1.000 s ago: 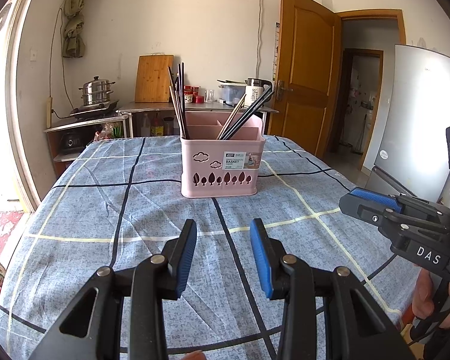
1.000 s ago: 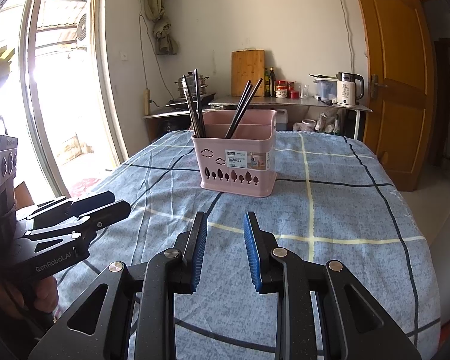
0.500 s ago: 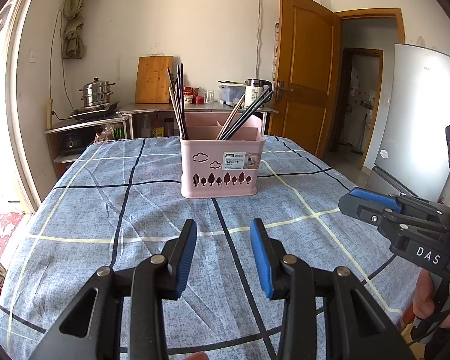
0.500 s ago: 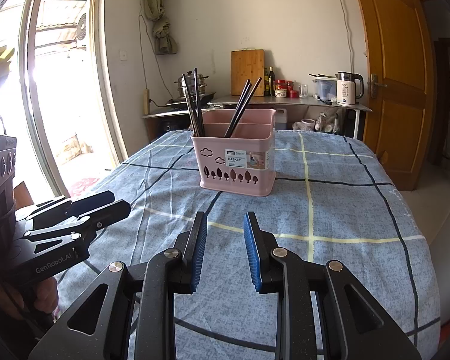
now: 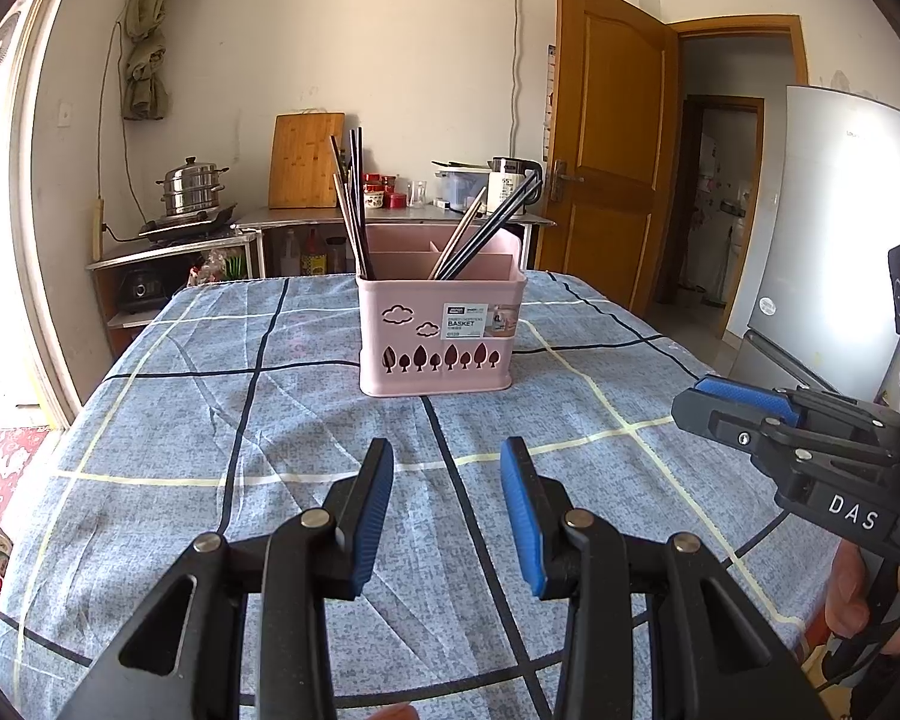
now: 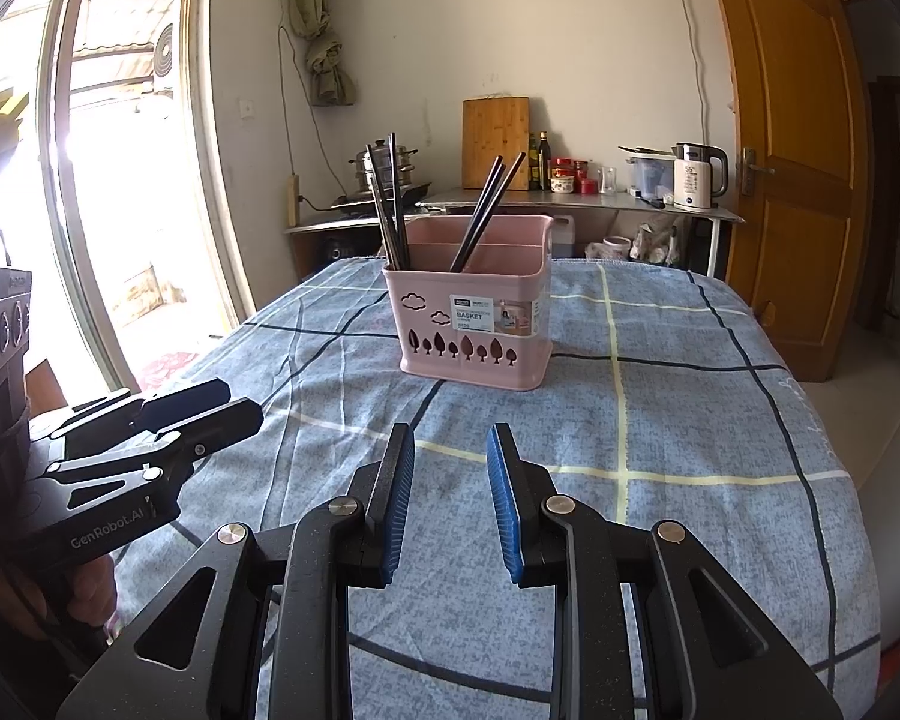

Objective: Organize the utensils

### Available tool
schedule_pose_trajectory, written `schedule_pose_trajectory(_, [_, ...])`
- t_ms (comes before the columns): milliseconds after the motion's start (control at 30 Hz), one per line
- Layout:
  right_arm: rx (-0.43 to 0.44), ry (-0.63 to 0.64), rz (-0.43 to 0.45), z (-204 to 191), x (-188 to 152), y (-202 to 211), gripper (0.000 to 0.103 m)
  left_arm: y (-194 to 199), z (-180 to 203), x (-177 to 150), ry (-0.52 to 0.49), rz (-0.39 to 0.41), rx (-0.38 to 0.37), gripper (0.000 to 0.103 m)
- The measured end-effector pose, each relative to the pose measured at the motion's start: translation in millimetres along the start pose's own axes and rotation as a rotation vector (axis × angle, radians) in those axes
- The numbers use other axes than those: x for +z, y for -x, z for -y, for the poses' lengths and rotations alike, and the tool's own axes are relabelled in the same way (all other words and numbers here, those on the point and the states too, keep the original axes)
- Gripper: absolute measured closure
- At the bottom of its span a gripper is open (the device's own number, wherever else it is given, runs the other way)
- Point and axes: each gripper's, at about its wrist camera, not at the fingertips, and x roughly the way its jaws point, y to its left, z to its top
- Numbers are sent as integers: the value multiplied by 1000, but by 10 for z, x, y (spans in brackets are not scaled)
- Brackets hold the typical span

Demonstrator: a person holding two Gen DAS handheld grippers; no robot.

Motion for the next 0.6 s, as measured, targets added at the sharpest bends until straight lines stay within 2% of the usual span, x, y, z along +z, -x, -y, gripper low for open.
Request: schedule_pose_trajectory(600, [-2, 0, -7, 5, -10, -19, 77, -18, 24, -14, -3, -9, 3, 64])
